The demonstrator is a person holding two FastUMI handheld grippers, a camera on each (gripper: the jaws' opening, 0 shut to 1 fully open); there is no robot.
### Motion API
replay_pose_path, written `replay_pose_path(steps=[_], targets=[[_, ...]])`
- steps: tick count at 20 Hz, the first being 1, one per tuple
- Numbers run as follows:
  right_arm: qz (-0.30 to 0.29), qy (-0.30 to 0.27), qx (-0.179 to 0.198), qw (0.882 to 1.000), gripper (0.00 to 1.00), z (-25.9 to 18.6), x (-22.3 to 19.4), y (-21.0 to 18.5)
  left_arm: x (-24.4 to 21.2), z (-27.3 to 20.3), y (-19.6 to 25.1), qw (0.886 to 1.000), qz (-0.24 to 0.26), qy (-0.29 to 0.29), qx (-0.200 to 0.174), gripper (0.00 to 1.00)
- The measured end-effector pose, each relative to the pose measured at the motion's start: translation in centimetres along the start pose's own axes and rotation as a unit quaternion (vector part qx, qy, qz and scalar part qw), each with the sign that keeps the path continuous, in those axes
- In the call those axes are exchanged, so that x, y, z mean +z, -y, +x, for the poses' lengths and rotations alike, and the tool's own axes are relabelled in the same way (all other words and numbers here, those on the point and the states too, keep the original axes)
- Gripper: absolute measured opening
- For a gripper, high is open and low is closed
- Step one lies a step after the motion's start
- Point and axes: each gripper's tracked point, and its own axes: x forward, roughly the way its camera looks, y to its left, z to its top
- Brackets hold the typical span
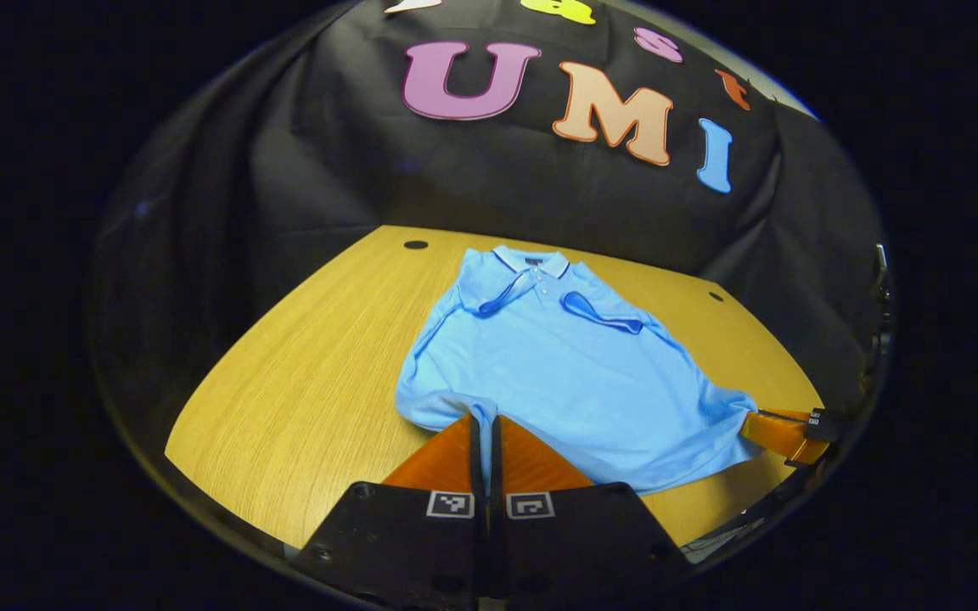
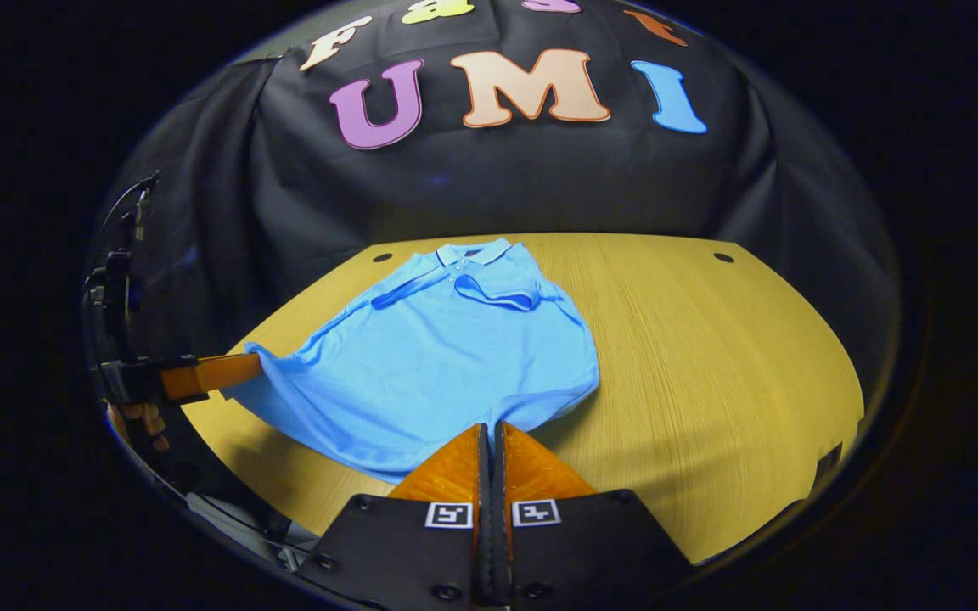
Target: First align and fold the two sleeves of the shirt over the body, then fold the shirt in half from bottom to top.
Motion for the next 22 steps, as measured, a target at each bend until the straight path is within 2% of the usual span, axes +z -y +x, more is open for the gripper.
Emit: replay_pose_path(steps=[4, 8, 15, 22], targets=[[-0.006, 0.029, -0.025, 0.999, 0.03, 2.3, 4.4, 0.8, 3.7, 2.7, 0.1, 1.0, -0.018, 0.017, -0.014, 0.0], [0.003, 0.043, -0.05, 0.998, 0.03, 6.2, 8.3, 1.2, 7.6, 6.7, -0.4, 0.999, -0.007, 0.02, -0.039, 0.0], [-0.007, 0.06, -0.089, 0.994, 0.03, 14.7, 14.9, 2.2, 13.9, 15.4, -2.1, 0.998, -0.005, 0.018, -0.062, 0.0], [-0.029, 0.062, -0.109, 0.992, 0.02, 25.0, 19.8, 3.0, 17.0, 24.6, -3.3, 0.998, 0.008, 0.009, -0.069, 0.0]])
